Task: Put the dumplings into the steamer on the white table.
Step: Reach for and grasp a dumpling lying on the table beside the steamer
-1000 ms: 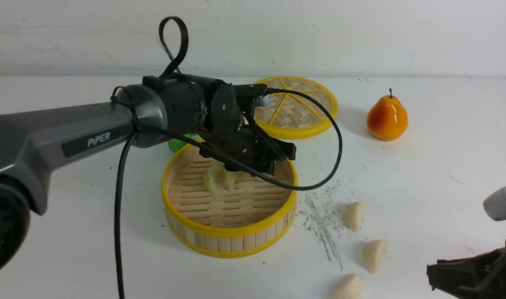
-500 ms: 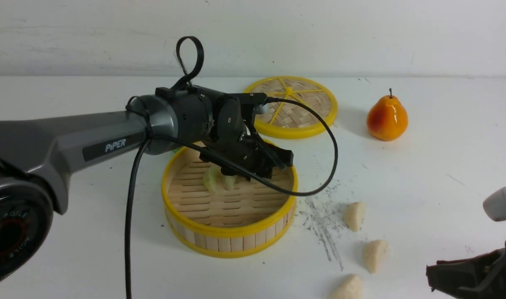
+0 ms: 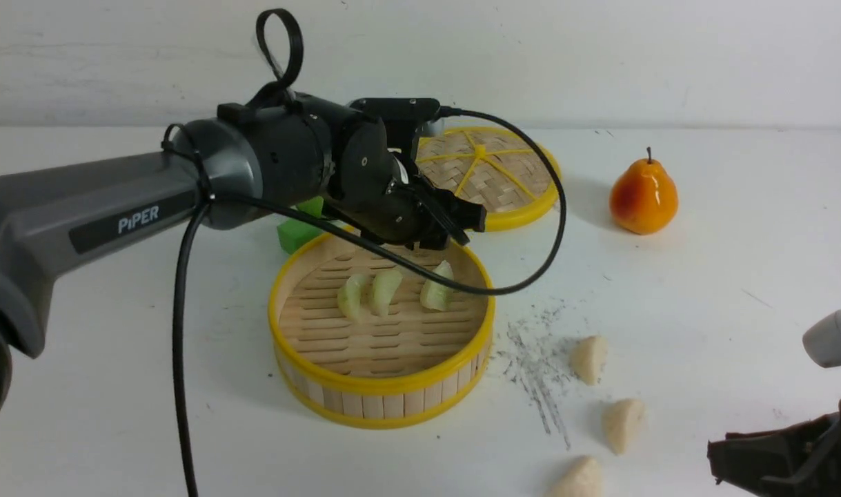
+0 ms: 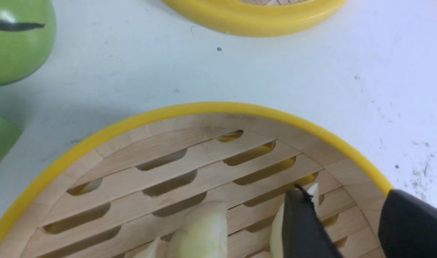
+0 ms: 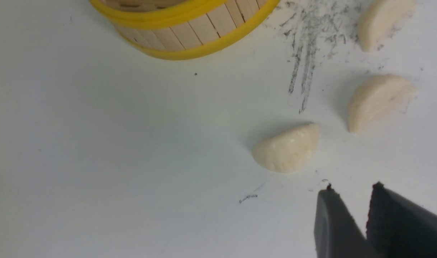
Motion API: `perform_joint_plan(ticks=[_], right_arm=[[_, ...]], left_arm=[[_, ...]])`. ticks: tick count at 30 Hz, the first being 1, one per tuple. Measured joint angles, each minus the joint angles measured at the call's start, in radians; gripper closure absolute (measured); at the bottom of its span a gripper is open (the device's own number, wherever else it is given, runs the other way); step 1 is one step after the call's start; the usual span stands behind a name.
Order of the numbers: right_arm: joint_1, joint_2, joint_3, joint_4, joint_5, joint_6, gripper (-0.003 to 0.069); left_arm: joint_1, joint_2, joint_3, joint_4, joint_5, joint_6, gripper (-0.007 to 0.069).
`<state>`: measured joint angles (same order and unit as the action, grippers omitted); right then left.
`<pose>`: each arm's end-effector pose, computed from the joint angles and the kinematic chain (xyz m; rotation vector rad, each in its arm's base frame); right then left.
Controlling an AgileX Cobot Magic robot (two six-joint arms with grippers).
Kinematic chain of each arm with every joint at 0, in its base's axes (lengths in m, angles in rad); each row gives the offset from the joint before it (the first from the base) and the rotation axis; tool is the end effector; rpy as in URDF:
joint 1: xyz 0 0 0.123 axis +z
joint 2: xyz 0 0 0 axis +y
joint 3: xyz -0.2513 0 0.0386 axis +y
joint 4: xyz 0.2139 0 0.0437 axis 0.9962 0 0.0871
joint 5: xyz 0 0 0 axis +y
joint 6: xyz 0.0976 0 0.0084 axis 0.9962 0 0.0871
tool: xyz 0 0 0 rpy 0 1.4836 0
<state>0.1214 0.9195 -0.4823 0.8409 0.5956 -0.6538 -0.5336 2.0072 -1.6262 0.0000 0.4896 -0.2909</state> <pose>0.1481 0.0594 0.2330 -0.2477 2.3229 0.6113 0.3662 -0.2163 0.2262 0.2894 2.3729 -0.3979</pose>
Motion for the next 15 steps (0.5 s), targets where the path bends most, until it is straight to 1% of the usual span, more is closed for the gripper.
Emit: perform_joint_plan(ticks=[1,5,6,7,9,10,12,14,15], right_arm=[[0.0,0.0,0.0,0.0,0.0,0.0,0.0501],[0.0,0.0,0.0,0.0,0.0,0.0,0.0496],[0.0,0.0,0.0,0.0,0.0,0.0,0.0496],[0.0,0.0,0.0,0.0,0.0,0.0,0.0493],[0.0,0.0,0.0,0.0,0.0,0.0,0.0491],[0.0,0.0,0.0,0.0,0.0,0.0,0.0491],[0.0,0.0,0.0,0.0,0.0,0.0,0.0489],[0.0,0.0,0.0,-0.004,0.006,0.0,0.0483],[0.0,0.005,0.0,-0.008,0.016,0.0,0.0473]], left_arm=[[0.0,0.0,0.0,0.0,0.0,0.0,0.0355],[0.0,0.02,0.0,-0.014,0.012,0.0,0.0493],[0.0,0.02,0.0,-0.016,0.012,0.0,0.05],[0.0,0.024,0.0,-0.019,0.034,0.0,0.0544],[0.0,0.021,0.0,-0.022,0.054,0.001,0.0578],[0.0,0.006,0.0,-0.022,0.072,0.006,0.0616],[0.0,-0.043,0.002,-0.017,0.096,0.019,0.0638],[0.0,-0.099,0.002,0.0,0.114,0.029,0.0638],[0.0,-0.17,0.002,0.017,0.135,0.042,0.0638]])
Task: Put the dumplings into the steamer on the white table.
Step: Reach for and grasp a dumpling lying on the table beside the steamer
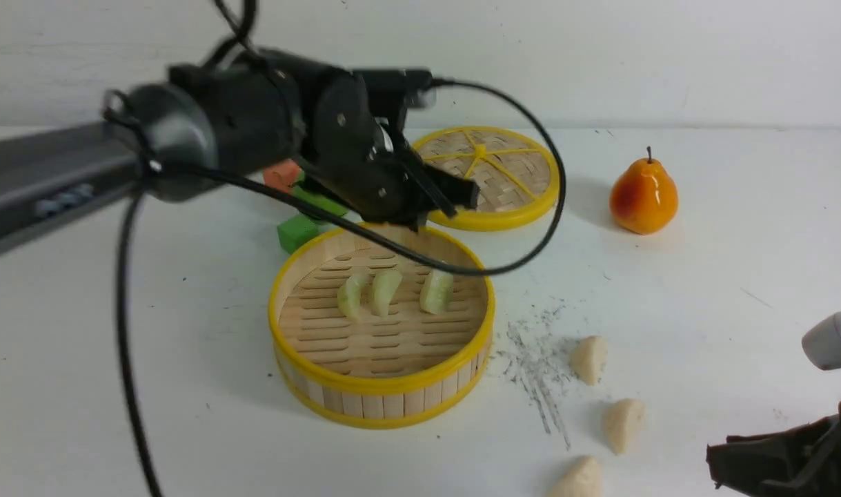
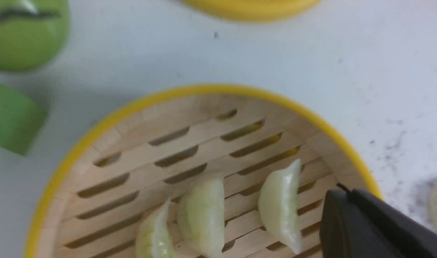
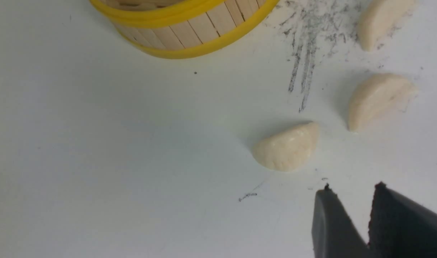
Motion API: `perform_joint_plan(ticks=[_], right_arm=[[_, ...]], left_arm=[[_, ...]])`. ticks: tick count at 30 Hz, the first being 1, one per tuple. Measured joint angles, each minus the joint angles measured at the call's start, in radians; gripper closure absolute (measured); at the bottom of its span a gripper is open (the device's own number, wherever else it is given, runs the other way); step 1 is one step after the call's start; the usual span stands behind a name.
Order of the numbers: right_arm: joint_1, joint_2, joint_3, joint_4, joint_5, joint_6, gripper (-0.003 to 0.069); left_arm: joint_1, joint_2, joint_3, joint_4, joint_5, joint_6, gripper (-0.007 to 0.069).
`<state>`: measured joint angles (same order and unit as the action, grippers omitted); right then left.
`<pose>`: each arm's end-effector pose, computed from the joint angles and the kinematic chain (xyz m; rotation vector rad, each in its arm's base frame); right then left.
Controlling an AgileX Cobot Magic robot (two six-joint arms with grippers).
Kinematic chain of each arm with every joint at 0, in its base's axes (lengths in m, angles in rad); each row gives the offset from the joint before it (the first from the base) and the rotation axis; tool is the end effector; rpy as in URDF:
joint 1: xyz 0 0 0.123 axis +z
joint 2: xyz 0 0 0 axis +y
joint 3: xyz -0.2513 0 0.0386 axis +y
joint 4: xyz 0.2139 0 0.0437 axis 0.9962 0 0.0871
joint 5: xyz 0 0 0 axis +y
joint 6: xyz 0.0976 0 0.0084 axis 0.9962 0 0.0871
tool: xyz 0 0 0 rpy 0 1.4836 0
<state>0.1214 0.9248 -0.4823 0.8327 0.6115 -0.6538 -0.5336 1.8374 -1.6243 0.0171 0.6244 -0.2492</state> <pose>0.1473 0.0600 0.2314 -0.2627 2.3397 0.6157 0.3391 -0.1992 0.2858 0.3443 2.3257 -0.3727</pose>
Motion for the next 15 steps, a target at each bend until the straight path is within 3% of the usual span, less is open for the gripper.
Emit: perform_joint_plan(ticks=[7,11,15], right_arm=[[0.0,0.15,-0.095,-0.049,0.032,0.039,0.0341],[0.0,0.316,-0.252,-0.06,0.033,0.071,0.0275],[0.014,0.485,-0.404,-0.081,0.03,0.092,0.0263]], left_arm=[[0.0,-0.387,0.021,0.119,0.172,0.028,0.0638],[0.0,-0.606,0.167,0.155,0.181,-0.001,0.0638],[0.0,-0.799,0.362,0.208,0.163,-0.075,0.0638]])
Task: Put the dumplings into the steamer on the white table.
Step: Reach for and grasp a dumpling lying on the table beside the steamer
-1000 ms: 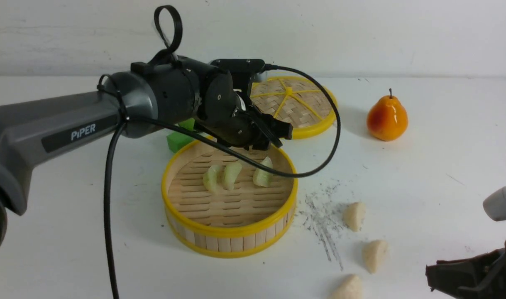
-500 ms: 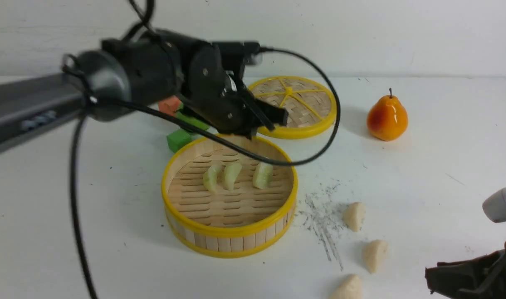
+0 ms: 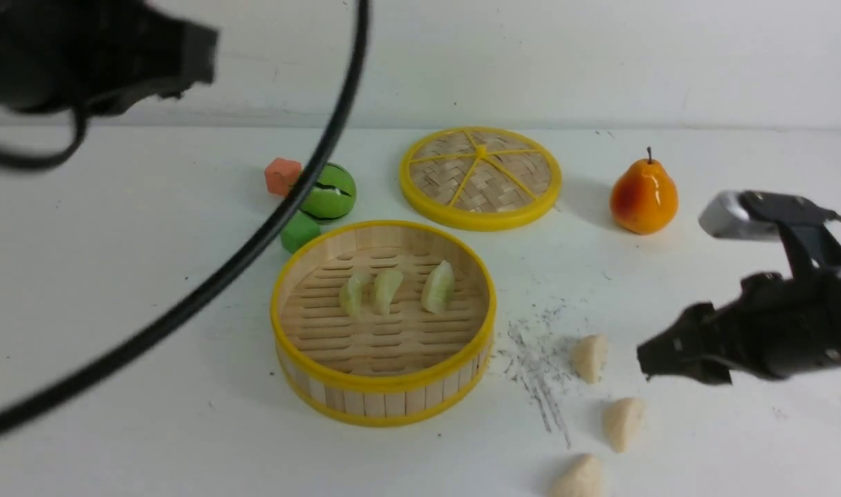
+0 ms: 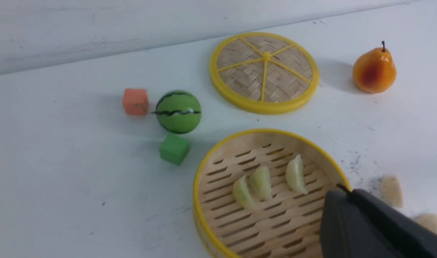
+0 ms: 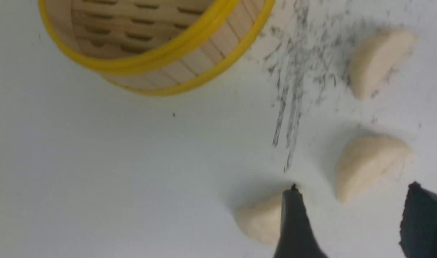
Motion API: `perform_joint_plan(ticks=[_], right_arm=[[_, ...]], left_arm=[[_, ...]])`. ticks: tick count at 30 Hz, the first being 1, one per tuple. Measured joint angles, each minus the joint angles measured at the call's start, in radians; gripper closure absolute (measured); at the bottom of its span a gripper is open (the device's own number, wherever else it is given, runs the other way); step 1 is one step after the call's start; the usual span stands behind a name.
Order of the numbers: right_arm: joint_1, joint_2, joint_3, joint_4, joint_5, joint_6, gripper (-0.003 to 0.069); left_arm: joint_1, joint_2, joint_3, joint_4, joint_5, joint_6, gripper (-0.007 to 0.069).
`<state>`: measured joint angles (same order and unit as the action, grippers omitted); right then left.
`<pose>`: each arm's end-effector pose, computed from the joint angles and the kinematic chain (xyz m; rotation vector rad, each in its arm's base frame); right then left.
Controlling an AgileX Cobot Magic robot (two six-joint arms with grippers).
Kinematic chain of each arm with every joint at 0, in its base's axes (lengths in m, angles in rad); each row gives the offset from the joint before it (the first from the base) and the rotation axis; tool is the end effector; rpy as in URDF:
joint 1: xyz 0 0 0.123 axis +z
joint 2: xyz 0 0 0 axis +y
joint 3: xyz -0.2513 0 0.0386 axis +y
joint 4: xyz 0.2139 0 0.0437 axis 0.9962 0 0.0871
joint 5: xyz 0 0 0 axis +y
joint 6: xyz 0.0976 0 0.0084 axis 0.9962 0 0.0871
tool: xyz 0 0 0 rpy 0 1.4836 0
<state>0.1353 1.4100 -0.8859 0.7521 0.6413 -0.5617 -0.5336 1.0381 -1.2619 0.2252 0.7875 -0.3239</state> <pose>0.2501 0.0745 0.2360 -0.2415 2.4831 0.6171 0.1723 -0.0838 0.4058 0.2761 2.0206 -0.2776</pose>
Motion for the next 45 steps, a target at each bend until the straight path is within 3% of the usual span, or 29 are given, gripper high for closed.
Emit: perform_joint_plan(ticks=[4,8,9,12,15,21,29,36,38,41,45], right_arm=[[0.067,0.174,-0.142,-0.101,-0.009,0.099,0.0261],[0.12,0.285,-0.229,-0.255,-0.027,0.267,0.0261],[0.138,0.333,-0.268,-0.344,-0.033,0.374,0.0261],[0.153,0.387,-0.303,-0.494,-0.044,0.543,0.0261],[0.159,0.428,-0.313,-0.563,-0.076,0.623,0.0277],[0.183,0.492,-0.313,-0.554,-0.142,0.654,0.0375],[0.194,0.5,-0.314,-0.529,-0.148,0.654,0.0501],[0.196,0.493,-0.32,-0.593,-0.123,0.654,0.0503],[0.196,0.472,-0.32,-0.616,-0.1,0.654,0.0538],[0.196,0.419,-0.32,-0.633,-0.09,0.654,0.0657],[0.196,0.361,-0.32,-0.634,-0.089,0.654,0.0672]], left_arm=[[0.0,-0.22,0.235,0.108,0.002,-0.103,0.0638],[0.0,-0.4,0.408,0.218,0.008,-0.196,0.0638],[0.0,-0.487,0.495,0.269,0.01,-0.254,0.0638],[0.0,-0.631,0.611,0.327,0.01,-0.317,0.0638],[0.0,-0.723,0.7,0.36,0.01,-0.342,0.0638],[0.0,-0.816,0.833,0.376,0.008,-0.352,0.0638],[0.0,-0.817,0.845,0.379,-0.024,-0.353,0.0638],[0.0,-0.817,0.846,0.379,-0.03,-0.353,0.0634],[0.0,-0.817,0.846,0.379,-0.035,-0.353,0.0634],[0.0,-0.817,0.846,0.379,-0.045,-0.353,0.0632],[0.0,-0.817,0.846,0.379,-0.067,-0.353,0.0632]])
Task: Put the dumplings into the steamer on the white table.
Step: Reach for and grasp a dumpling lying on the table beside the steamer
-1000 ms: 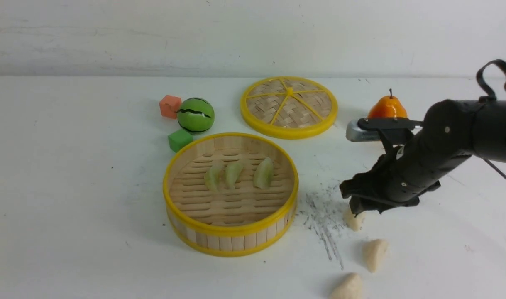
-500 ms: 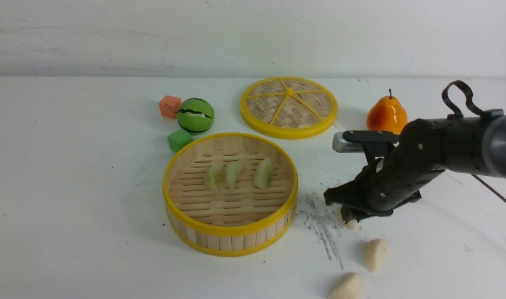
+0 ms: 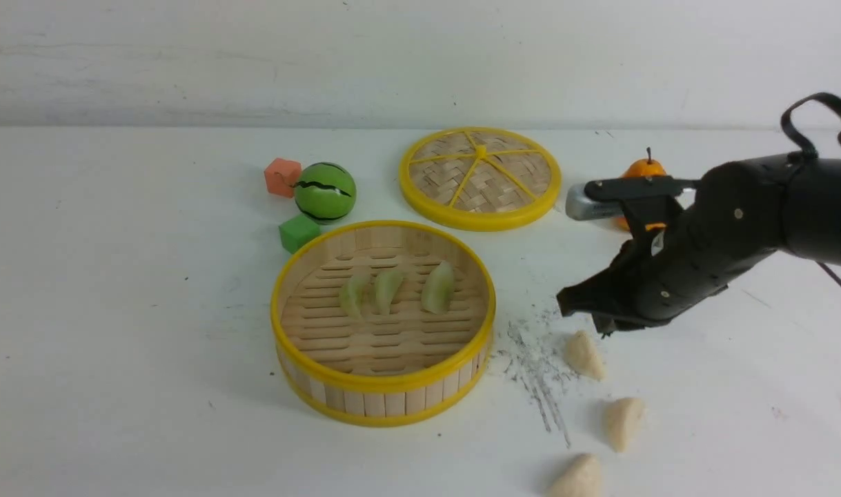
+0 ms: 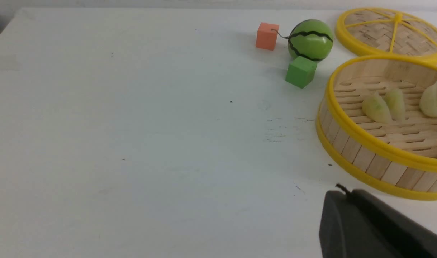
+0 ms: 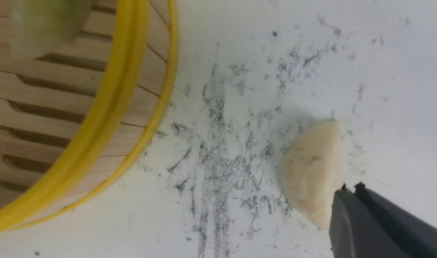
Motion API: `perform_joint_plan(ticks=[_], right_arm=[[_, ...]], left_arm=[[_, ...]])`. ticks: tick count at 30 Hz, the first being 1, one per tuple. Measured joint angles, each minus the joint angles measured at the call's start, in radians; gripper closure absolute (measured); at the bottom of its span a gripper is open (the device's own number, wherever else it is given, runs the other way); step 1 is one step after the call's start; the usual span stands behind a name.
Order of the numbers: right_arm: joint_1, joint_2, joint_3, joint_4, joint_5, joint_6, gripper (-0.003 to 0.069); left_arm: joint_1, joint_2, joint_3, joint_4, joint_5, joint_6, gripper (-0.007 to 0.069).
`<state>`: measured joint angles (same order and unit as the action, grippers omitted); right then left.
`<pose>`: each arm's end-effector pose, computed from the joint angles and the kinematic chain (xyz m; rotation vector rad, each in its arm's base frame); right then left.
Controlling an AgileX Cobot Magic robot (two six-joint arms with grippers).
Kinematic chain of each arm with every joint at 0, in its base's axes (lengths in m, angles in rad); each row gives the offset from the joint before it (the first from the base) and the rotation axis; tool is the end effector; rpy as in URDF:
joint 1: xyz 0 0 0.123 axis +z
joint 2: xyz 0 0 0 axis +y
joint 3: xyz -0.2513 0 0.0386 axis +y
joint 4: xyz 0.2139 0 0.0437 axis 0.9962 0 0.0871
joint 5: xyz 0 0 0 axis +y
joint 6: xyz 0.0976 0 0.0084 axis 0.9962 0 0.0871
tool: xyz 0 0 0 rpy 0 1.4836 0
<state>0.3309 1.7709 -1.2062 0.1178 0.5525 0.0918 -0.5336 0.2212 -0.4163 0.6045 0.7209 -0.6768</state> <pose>0.3218 0.1170 0.2003 -0.2040 2.6113 0.2670 0.0619 0.0062 0.2694 0.0595 1.8896 -0.1314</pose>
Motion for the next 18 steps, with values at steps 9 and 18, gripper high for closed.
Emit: perform_joint_plan(ticks=[9,18], right_arm=[[0.0,0.026,0.0,-0.003,-0.038,0.018,0.0598],[0.0,0.16,0.0,0.024,-0.109,0.021,0.0371]], left_arm=[[0.0,0.0,0.008,0.003,-0.012,-0.002,0.0629],[0.0,0.0,0.045,0.003,-0.045,-0.002,0.0626]])
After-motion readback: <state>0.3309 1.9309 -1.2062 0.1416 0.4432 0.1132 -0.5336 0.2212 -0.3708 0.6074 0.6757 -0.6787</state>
